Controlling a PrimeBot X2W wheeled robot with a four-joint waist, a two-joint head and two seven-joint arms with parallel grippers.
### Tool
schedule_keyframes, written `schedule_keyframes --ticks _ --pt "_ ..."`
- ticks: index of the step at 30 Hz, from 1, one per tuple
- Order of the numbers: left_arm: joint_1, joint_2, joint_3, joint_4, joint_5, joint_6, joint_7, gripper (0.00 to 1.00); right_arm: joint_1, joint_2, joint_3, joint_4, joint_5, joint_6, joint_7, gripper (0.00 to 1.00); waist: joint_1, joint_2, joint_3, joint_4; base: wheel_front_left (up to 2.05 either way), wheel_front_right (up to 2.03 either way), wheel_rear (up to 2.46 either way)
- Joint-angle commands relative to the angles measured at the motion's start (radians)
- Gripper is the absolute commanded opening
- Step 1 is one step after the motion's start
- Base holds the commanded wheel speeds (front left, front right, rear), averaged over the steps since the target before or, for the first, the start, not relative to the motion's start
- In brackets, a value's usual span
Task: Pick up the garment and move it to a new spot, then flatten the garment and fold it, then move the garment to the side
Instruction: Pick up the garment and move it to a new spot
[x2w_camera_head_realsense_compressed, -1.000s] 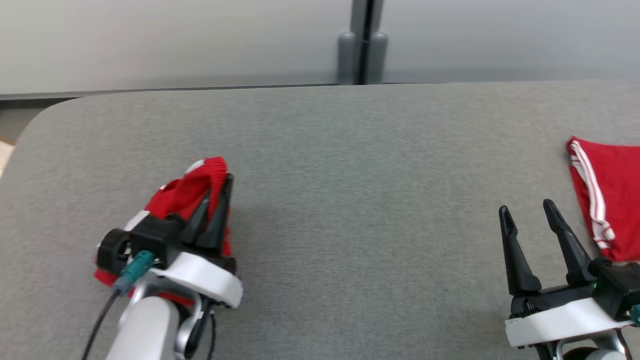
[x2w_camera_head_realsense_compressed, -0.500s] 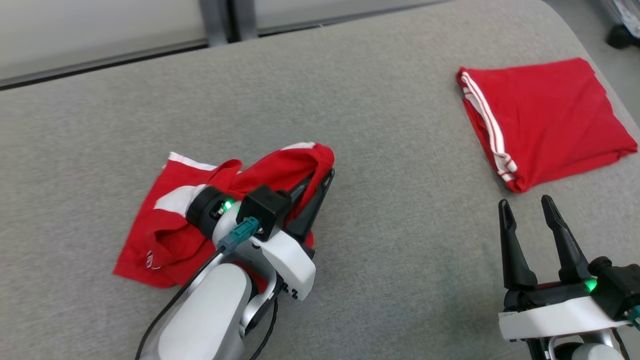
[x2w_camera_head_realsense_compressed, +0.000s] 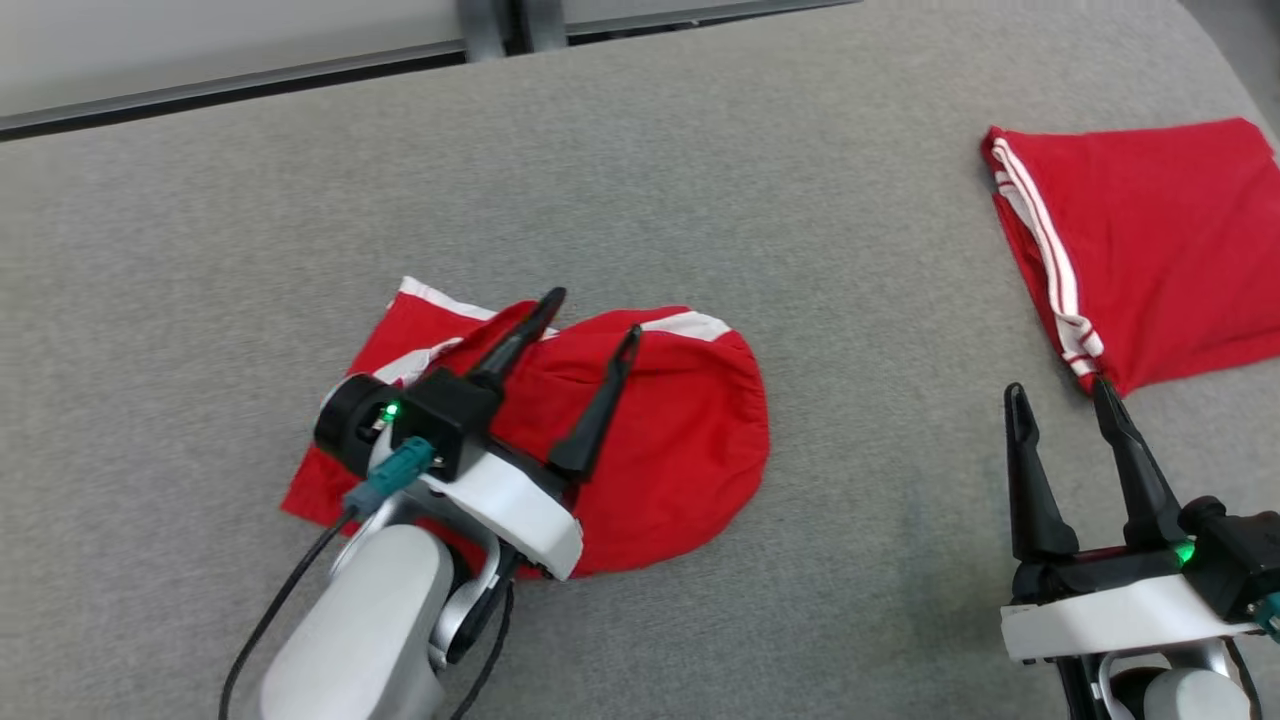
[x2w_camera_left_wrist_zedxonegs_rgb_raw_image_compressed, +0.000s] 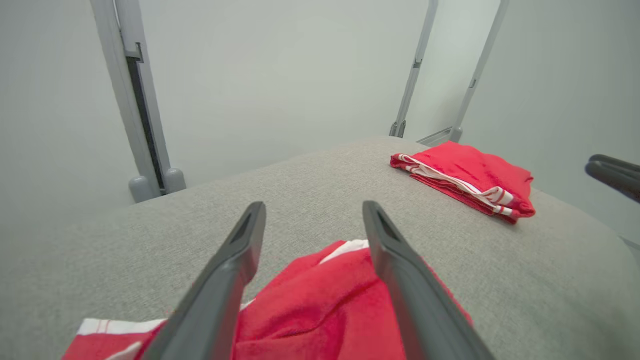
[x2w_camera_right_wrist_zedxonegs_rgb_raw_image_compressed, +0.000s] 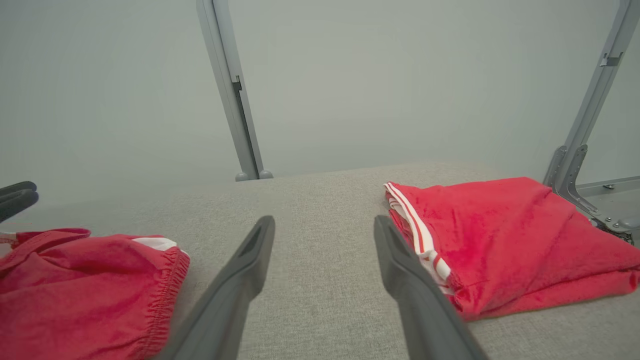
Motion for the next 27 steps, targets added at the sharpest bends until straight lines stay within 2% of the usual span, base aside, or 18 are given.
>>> schedule_keyframes --ticks 1,6,13,20,27 --pt "0.016 0.012 0.019 -0.006 -0.014 0.014 -0.011 1.00 -0.006 -0.003 0.000 -0.003 -0.007 0.000 0.008 1.00 0.0000 0.0000 -0.038 0.054 0.00 0.00 0.00" --pt "0.050 0.046 0.095 -0.008 -0.044 0.060 -0.047 1.00 0.007 -0.022 -0.007 -0.017 -0.020 0.000 0.036 1.00 0.0000 0.0000 -0.082 0.138 0.00 0.00 0.00" --pt "0.131 0.113 0.211 0.019 -0.098 0.101 -0.093 1.00 0.029 -0.046 -0.004 -0.028 -0.018 0.000 0.075 1.00 0.0000 0.0000 -0.143 0.222 0.00 0.00 0.00" --pt "0.263 0.166 0.312 -0.013 -0.145 0.124 -0.118 1.00 0.073 -0.055 -0.009 -0.022 -0.010 0.000 0.103 1.00 0.0000 0.0000 -0.210 0.267 0.00 0.00 0.00" --pt "0.341 0.177 0.301 -0.047 -0.141 0.126 -0.112 1.00 0.124 -0.053 -0.015 -0.015 -0.009 0.000 0.120 1.00 0.0000 0.0000 -0.269 0.267 0.00 0.00 0.00"
